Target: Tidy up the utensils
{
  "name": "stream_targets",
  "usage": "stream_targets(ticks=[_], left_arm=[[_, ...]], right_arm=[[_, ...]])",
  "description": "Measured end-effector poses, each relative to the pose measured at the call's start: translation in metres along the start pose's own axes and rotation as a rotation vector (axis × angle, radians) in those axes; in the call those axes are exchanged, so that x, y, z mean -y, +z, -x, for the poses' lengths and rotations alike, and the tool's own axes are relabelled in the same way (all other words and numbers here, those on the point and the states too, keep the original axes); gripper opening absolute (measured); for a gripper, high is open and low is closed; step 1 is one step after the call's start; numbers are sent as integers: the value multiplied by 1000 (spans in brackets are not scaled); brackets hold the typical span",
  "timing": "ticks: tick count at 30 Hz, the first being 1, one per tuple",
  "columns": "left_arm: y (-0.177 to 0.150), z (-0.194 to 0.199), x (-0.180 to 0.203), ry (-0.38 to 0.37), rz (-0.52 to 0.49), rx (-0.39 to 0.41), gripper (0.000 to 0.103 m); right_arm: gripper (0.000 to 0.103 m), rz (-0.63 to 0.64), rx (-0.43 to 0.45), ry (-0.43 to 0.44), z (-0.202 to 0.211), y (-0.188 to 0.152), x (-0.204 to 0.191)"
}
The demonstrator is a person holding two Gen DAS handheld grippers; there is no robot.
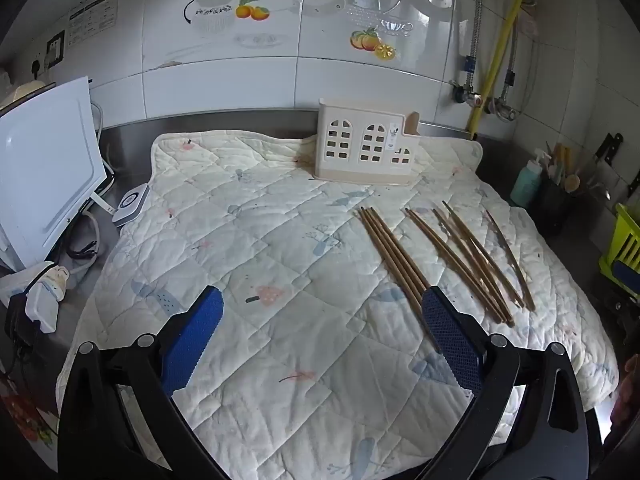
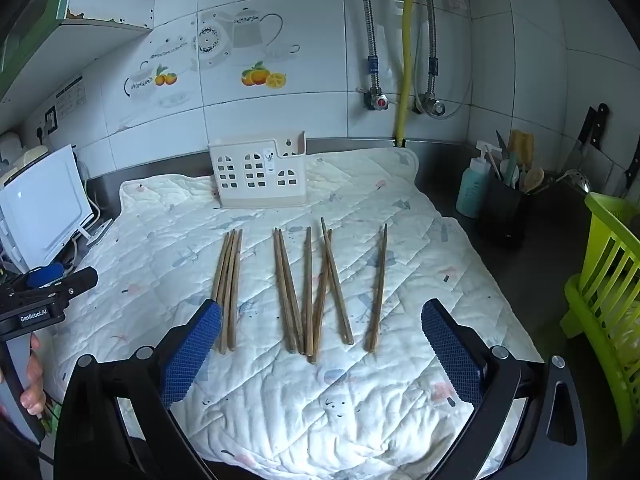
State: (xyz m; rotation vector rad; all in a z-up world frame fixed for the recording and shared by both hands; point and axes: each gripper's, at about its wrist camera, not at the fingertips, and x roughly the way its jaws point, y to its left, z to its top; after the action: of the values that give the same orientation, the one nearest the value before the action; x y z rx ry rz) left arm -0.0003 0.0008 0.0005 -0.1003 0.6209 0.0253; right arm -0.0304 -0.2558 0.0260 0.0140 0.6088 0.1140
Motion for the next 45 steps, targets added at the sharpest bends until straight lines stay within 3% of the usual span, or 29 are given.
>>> stream_targets(ticks=[45], left_arm=[[-1,-7,4,65,-31,-13,98]], right_arm=[[97,6,-2,35,-6,1,-8]])
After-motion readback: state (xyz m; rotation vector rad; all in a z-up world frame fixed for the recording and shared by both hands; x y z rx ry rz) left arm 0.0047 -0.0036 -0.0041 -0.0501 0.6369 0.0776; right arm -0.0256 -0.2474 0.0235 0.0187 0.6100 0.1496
